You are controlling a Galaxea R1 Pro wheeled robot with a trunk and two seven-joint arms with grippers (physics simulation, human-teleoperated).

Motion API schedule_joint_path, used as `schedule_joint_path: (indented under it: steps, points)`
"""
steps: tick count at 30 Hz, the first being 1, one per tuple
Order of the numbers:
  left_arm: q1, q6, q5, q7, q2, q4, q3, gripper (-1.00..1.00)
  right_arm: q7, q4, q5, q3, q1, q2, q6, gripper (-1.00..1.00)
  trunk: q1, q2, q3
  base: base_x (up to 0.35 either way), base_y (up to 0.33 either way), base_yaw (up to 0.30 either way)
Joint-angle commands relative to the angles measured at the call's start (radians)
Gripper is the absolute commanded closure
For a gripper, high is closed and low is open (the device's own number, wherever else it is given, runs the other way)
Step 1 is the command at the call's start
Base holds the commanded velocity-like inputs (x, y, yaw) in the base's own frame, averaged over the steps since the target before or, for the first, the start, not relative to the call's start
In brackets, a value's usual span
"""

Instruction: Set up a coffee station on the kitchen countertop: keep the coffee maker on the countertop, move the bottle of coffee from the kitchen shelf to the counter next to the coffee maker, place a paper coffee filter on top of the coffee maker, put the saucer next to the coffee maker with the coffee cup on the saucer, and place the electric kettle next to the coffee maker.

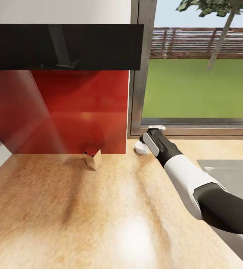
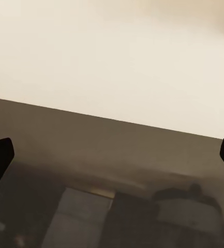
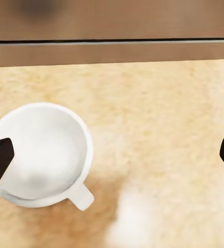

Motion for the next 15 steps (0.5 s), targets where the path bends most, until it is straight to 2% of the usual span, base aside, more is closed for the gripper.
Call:
schedule_joint_path:
  steps: [1,15]
  points:
    - [0.000,0.003,0.008,0.002,0.000,-0.001,-0.003,-1.00,-0.009,-0.005,-0.010,0.006,-0.001,-0.001,0.002,-1.00,0.000,-0.001,-0.001,0.000,0.000,0.000]
    - [0.000,0.003,0.008,0.001,0.000,-0.001,-0.003,-1.00,-0.011,-0.011,-0.010,0.004,-0.002,-0.002,0.005,-1.00,0.000,-0.001,-0.001,0.000,0.000,0.000]
